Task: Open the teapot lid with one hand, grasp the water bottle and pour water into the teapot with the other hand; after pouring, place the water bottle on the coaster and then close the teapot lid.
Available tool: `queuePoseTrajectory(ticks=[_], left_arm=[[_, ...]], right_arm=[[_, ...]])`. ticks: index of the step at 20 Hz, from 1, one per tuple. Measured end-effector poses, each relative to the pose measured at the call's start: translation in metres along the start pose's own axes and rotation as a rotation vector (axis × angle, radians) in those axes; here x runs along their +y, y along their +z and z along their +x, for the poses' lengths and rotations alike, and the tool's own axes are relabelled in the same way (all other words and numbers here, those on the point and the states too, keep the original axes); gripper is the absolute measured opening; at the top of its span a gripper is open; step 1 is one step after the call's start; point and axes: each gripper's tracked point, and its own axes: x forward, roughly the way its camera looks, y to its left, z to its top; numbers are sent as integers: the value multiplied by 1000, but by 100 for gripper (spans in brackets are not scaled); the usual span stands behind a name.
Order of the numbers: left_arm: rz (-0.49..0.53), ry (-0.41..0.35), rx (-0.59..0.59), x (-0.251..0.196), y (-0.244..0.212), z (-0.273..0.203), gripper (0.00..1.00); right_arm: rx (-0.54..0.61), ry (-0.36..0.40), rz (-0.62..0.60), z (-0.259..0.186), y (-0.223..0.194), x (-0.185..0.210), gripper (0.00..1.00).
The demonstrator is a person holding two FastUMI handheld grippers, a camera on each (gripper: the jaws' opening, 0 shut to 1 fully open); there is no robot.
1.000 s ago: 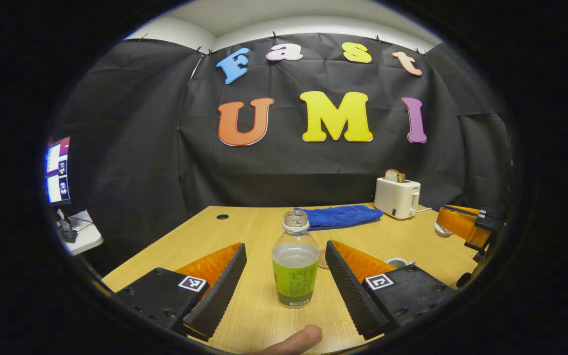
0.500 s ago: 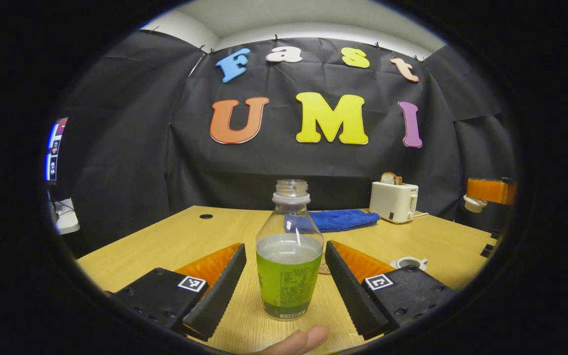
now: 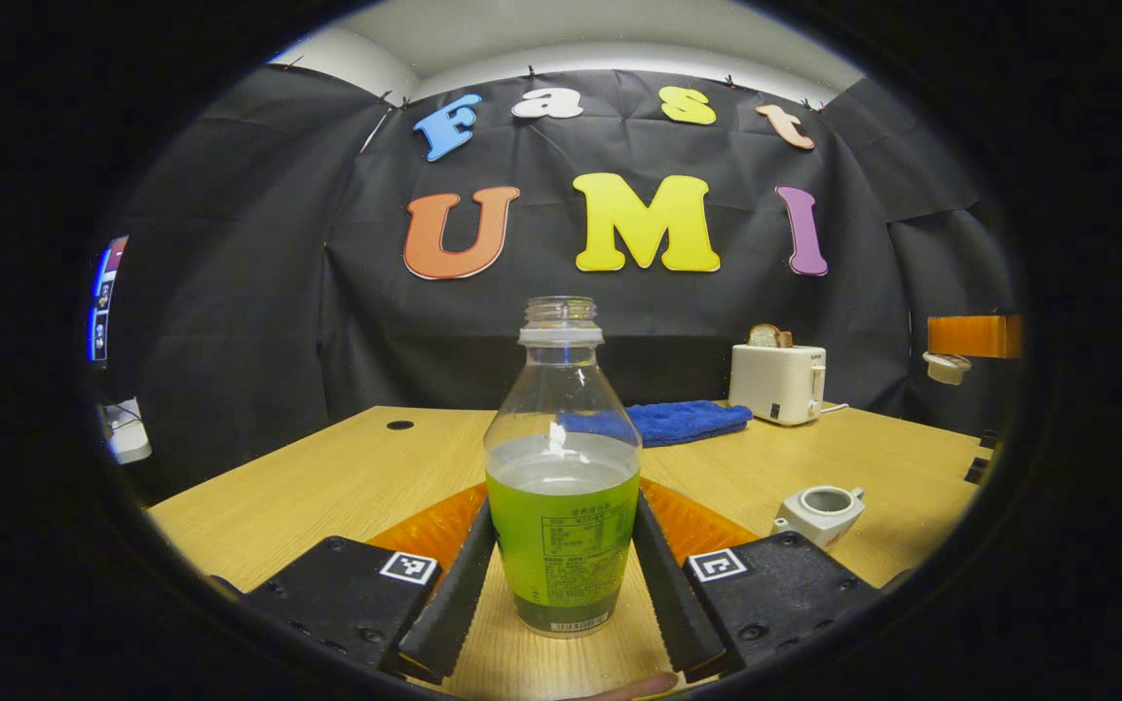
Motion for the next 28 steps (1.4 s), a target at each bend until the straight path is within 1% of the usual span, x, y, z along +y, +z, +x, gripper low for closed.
queuePoseTrajectory(ticks=[1, 3, 6, 8, 10, 11, 16, 19, 21, 22, 23, 24, 26, 28], left_arm=[[9, 5, 11, 1, -1, 0, 78], [55, 63, 24, 13, 5, -6, 78], [179, 129, 53, 23, 18, -17, 77], [255, 174, 69, 26, 25, -27, 77], [344, 190, 77, 22, 29, -33, 76], [401, 198, 99, 19, 29, -36, 75], [677, 199, 158, 1, 22, -33, 75], [776, 213, 187, -2, 16, -28, 75], [858, 208, 198, -9, 17, -24, 75], [912, 206, 205, -13, 16, -22, 75], [980, 197, 214, -16, 16, -18, 72], [1052, 194, 217, -17, 18, -12, 75], [1184, 187, 228, -18, 20, -4, 75], [1276, 156, 230, -23, 23, 8, 75]], right_arm=[[-1, -1, -2, 0, 0, 0, 1], [-3, -10, -7, 0, 0, -4, 1], [3, -13, -5, 0, 0, -7, 1], [2, -31, -17, 0, 2, -15, 1], [0, -52, -22, 1, 2, -24, 1], [0, -58, -22, 3, 1, -28, 1], [52, -93, 3, 10, -12, -53, 1], [45, -134, -30, 11, -11, -71, 1], [57, -142, -37, 12, -15, -78, 1], [61, -146, -29, 13, -16, -82, 1], [62, -151, -24, 12, -15, -85, 1], [62, -156, -20, 12, -15, -89, 1], [62, -177, -19, 12, -15, -99, 1], [69, -200, -18, 13, -17, -107, 1]])
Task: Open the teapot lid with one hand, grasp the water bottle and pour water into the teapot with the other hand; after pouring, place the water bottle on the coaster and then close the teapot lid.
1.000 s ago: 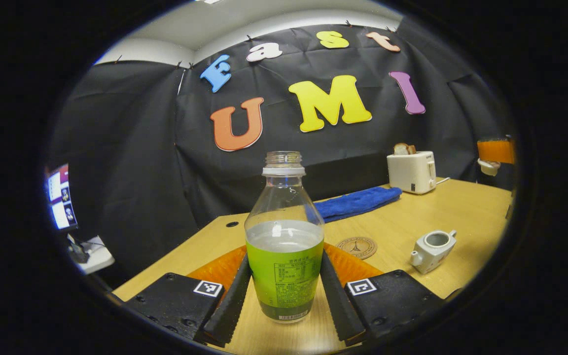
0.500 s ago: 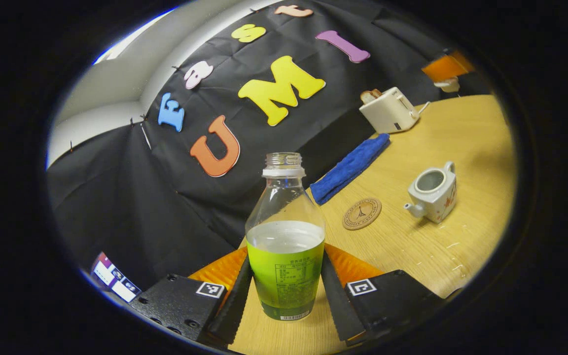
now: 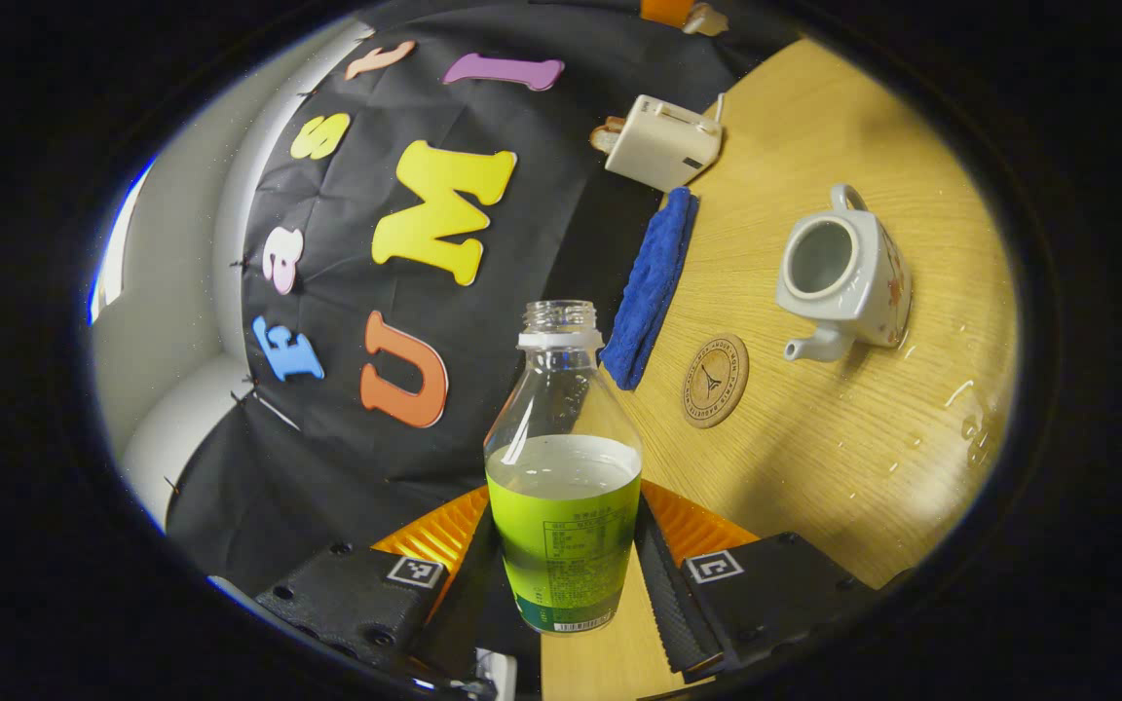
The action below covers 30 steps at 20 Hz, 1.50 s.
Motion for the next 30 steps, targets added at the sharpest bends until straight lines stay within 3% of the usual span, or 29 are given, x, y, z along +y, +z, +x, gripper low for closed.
queuePoseTrajectory(ticks=[9, 21, 30], left_arm=[[389, -17, -13, -3, 22, -7, 75], [693, -1, -34, -5, 51, -15, 75], [855, 16, 12, 2, 51, -20, 75]], right_arm=[[8, -39, 32, 1, 1, -18, 1], [6, -42, 61, 2, 0, -22, 1], [-24, 6, 82, -3, 10, -13, 1]])
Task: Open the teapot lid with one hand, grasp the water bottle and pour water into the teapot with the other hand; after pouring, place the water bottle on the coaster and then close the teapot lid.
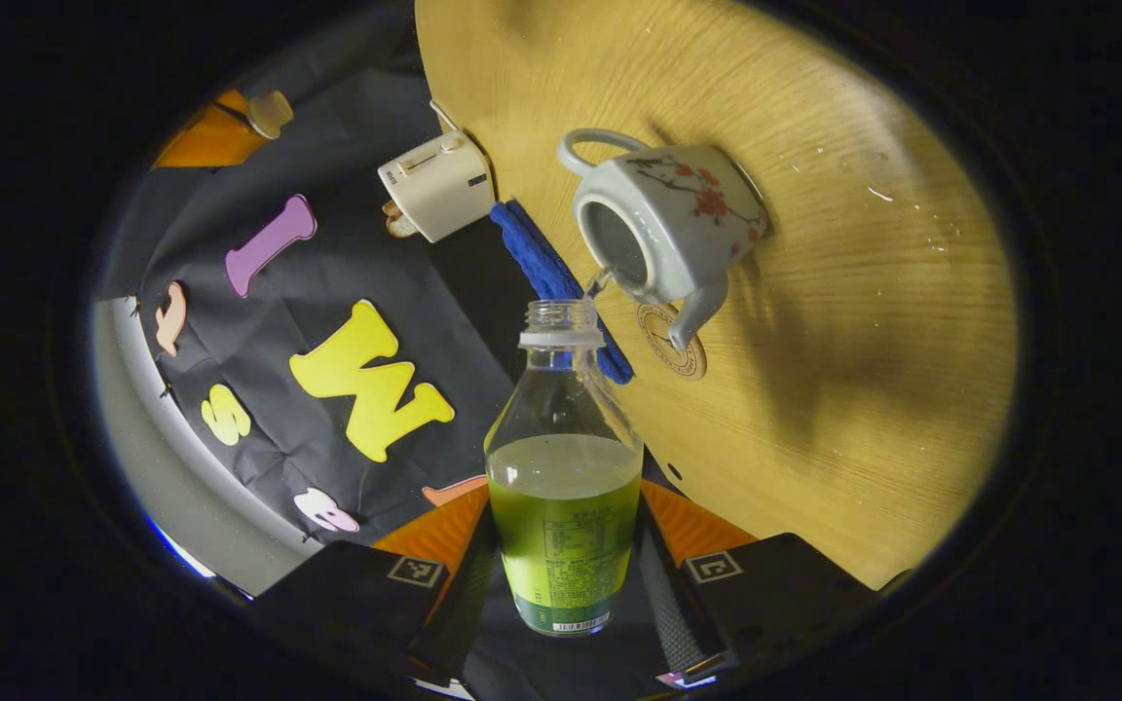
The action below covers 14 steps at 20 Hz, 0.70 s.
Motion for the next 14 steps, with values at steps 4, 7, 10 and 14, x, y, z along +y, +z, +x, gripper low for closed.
queuePoseTrajectory(ticks=[4, 7, 10, 14], left_arm=[[53, 6, 12, 5, 1, -2, 72], [101, 17, 19, 13, 3, -5, 75], [146, 25, 28, 24, 4, -5, 75], [166, 32, 25, 30, 10, -5, 75]], right_arm=[[5, 5, -5, 0, -1, 0, 1], [9, 4, 0, 2, -1, -4, 1], [19, 5, 16, 2, -3, -7, 1], [26, -1, 25, 3, -4, -12, 1]])
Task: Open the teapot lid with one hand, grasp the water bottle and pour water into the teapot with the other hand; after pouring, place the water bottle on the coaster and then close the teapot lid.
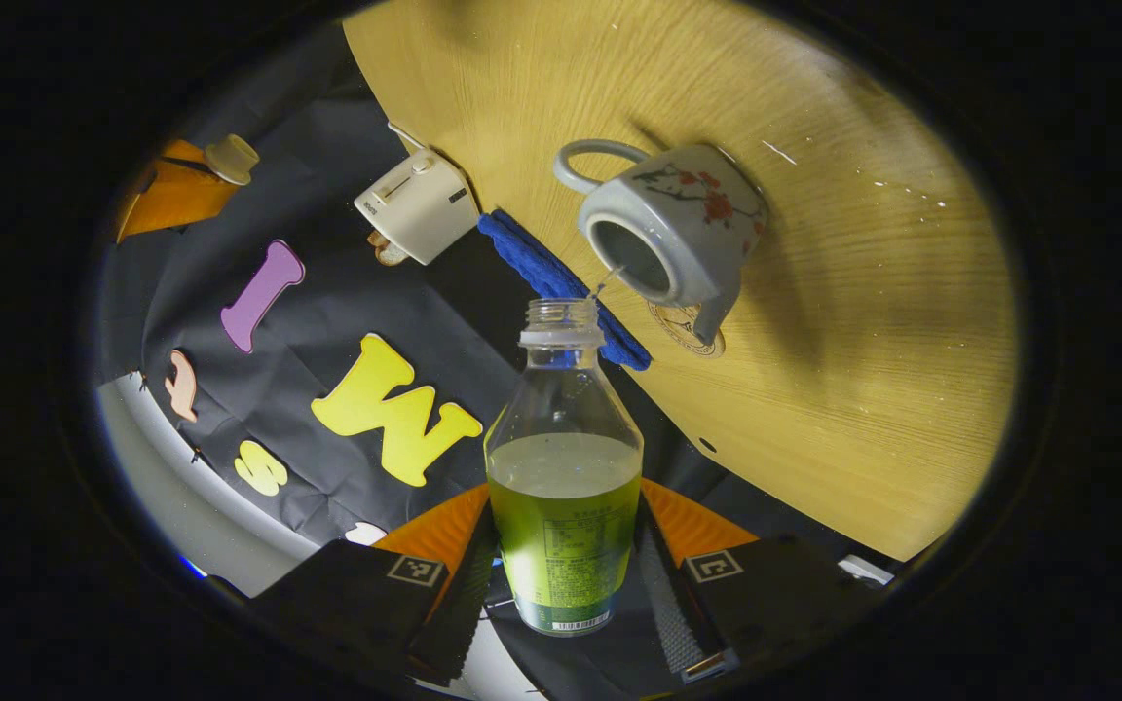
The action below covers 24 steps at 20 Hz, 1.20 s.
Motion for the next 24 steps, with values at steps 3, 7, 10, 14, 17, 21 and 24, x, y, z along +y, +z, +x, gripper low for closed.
queuePoseTrajectory(ticks=[3, 7, 10, 14, 17, 21, 24], left_arm=[[7, 7, -2, 3, 3, -3, 75], [8, 2, -4, 1, 3, -3, 75], [5, 9, -1, 1, 0, -3, 75], [-26, 21, -1, -2, -8, -3, 75], [-86, 63, 7, -2, -20, -7, 75], [-238, 126, -30, -7, -22, -7, 74], [-420, 133, -50, -17, -25, -5, 75]], right_arm=[[3, 10, 3, 0, 0, 3, 1], [10, 20, 5, 1, -3, 7, 1], [10, 18, 1, 1, -3, 7, 0], [11, 17, 5, 2, -4, 6, 1], [19, 25, 18, 3, -6, 8, 1], [18, 16, 8, 4, -6, 8, 1], [24, 8, -7, 6, -10, 8, 1]])
